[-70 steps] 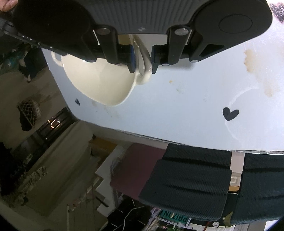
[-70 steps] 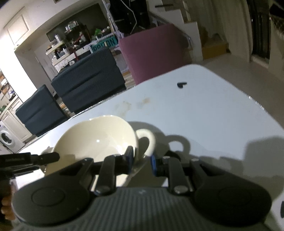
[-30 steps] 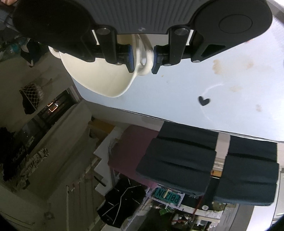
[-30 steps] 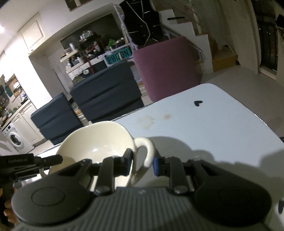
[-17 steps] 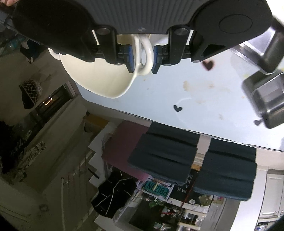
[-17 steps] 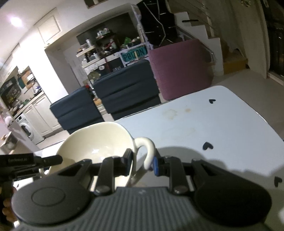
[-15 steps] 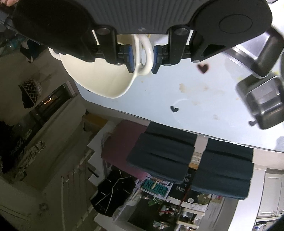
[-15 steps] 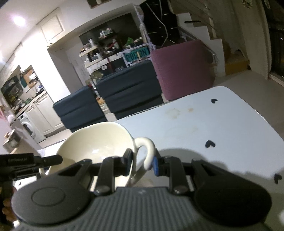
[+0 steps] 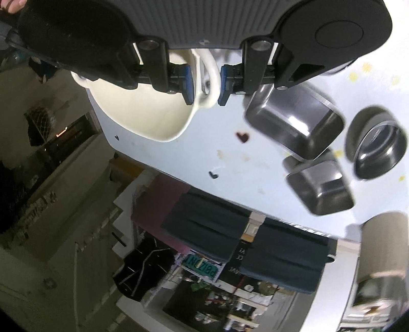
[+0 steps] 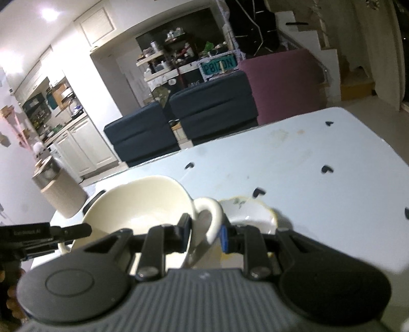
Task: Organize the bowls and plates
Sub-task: 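Lift the cream two-handled bowl off the table with both grippers, then carry the cream bowl toward the steel containers and lower it onto the table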
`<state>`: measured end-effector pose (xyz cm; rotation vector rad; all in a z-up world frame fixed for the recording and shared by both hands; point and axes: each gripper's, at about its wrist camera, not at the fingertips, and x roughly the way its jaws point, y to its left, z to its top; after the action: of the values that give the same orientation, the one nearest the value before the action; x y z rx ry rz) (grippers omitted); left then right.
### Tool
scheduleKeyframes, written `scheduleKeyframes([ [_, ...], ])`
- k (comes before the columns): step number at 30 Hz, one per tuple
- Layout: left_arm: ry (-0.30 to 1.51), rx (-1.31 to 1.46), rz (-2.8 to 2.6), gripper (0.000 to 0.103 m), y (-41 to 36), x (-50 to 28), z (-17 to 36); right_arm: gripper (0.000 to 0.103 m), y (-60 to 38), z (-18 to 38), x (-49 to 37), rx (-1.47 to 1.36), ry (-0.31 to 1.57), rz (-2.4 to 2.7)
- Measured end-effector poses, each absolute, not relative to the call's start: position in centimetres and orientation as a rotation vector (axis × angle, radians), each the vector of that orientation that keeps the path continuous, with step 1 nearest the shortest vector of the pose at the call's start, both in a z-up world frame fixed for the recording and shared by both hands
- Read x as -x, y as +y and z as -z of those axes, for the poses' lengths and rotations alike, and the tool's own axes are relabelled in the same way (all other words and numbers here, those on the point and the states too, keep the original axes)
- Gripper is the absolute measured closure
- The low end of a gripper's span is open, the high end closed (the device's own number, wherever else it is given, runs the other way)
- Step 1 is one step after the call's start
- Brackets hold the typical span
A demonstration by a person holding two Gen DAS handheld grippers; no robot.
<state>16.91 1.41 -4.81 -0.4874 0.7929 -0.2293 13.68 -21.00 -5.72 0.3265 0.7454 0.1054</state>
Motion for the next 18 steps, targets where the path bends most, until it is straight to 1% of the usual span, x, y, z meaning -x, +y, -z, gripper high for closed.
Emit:
scheduleKeyframes([
  [9, 0.777, 0.502, 0.190, 0.083, 5.2, -13.3, 5.4, 0.076, -19.1, 6.6, -13.2, -0.325, 0.790, -0.149],
  [18, 0.832, 0.519, 0.150, 0.083, 8.4, -11.3, 7.7, 0.076, -16.6, 7.8, -14.2, -0.272, 0.858, -0.199],
])
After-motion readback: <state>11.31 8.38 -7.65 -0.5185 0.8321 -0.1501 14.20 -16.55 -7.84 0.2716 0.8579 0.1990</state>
